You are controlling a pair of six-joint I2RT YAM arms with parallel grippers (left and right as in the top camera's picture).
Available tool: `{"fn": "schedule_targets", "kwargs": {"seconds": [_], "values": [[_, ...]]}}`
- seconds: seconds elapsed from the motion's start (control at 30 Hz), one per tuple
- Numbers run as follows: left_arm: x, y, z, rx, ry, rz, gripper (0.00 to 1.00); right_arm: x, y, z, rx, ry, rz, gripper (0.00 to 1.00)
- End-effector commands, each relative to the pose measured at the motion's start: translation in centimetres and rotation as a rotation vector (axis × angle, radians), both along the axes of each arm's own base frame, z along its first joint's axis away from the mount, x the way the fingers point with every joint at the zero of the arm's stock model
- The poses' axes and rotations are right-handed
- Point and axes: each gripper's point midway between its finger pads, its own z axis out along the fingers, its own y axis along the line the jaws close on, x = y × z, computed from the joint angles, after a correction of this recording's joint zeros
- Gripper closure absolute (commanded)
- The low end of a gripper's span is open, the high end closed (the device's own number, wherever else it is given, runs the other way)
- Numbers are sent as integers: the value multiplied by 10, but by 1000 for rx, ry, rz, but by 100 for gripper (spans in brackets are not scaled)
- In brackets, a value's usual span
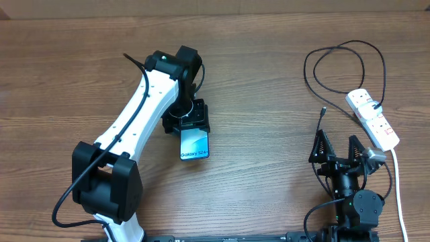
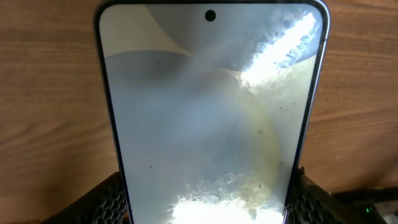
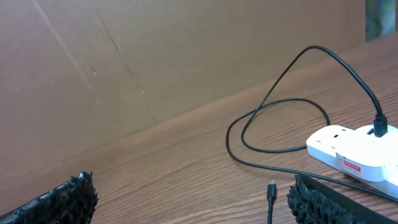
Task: Plug charger to phone and switch on socket
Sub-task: 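Lift the smartphone with the left gripper and tilt it upright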
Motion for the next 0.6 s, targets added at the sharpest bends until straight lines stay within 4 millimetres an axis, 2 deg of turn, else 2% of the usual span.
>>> {"fn": "schedule_targets", "kwargs": {"seconds": [0.0, 0.27, 0.57], "values": [[1, -9, 14, -44, 2, 9, 57, 0, -1, -2, -12, -4, -6, 0], [-1, -9, 19, -67, 17, 6, 57, 0, -1, -2, -12, -4, -6, 0], [-2, -24, 36, -315, 79, 26, 57, 0, -1, -2, -12, -4, -6, 0]]}}
